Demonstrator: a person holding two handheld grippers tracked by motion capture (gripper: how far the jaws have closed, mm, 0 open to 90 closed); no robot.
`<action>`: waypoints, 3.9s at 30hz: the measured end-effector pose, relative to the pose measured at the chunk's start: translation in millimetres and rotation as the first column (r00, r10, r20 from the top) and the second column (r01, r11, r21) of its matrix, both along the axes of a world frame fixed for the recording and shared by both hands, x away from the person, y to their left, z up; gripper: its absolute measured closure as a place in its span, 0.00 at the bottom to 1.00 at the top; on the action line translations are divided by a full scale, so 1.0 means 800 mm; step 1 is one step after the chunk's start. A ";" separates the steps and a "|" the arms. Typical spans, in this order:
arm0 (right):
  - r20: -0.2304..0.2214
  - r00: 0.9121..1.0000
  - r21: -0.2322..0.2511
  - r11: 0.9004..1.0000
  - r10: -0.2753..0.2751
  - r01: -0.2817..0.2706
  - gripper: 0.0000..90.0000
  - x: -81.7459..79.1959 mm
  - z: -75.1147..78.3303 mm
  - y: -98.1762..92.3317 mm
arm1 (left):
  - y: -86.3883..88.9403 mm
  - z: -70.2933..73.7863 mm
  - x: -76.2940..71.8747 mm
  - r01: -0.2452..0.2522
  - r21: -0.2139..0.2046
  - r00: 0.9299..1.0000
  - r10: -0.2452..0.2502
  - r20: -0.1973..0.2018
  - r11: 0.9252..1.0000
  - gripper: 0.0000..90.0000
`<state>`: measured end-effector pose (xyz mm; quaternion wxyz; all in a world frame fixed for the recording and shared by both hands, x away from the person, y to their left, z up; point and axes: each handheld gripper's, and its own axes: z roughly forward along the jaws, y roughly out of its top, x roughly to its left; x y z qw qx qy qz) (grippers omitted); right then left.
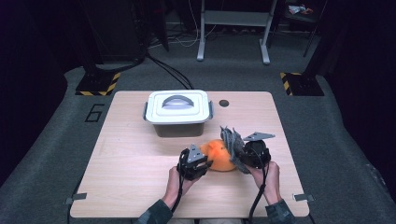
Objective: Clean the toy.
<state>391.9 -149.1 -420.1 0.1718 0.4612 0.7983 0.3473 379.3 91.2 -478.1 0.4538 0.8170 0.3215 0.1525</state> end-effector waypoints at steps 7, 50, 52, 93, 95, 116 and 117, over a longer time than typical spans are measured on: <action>0.006 1.000 -0.002 1.000 -0.008 0.008 0.86 0.006 -0.001 0.000 | -0.004 -0.010 -0.001 -0.013 0.069 1.000 0.011 0.018 0.998 0.55; 0.072 0.994 -0.016 0.996 0.086 -0.085 0.85 -0.013 0.022 0.040 | -0.012 0.007 -0.003 -0.013 0.018 0.999 0.014 -0.035 1.000 0.90; 0.066 0.995 -0.031 0.997 0.077 -0.075 0.85 -0.008 0.016 0.045 | -0.011 0.005 -0.001 -0.020 0.019 0.999 0.021 -0.033 1.000 0.90; -0.117 0.986 -0.075 0.991 -0.119 0.111 0.85 0.022 -0.057 -0.039 | -0.008 -0.003 -0.002 -0.028 0.006 1.000 0.028 -0.012 1.000 0.88; -0.094 0.988 -0.067 0.991 -0.120 0.114 0.85 0.019 -0.048 -0.043 | -0.008 -0.002 -0.002 -0.030 0.012 1.000 0.030 -0.003 0.999 0.88; 0.035 0.994 0.018 0.994 0.107 -0.108 0.85 -0.001 0.024 0.034 | -0.011 0.003 -0.002 -0.018 0.030 1.000 0.019 -0.011 0.999 0.88; 0.029 0.994 0.015 0.994 0.104 -0.105 0.85 0.000 0.022 0.035 | -0.011 0.003 -0.001 -0.014 0.033 1.000 0.015 -0.014 0.999 0.88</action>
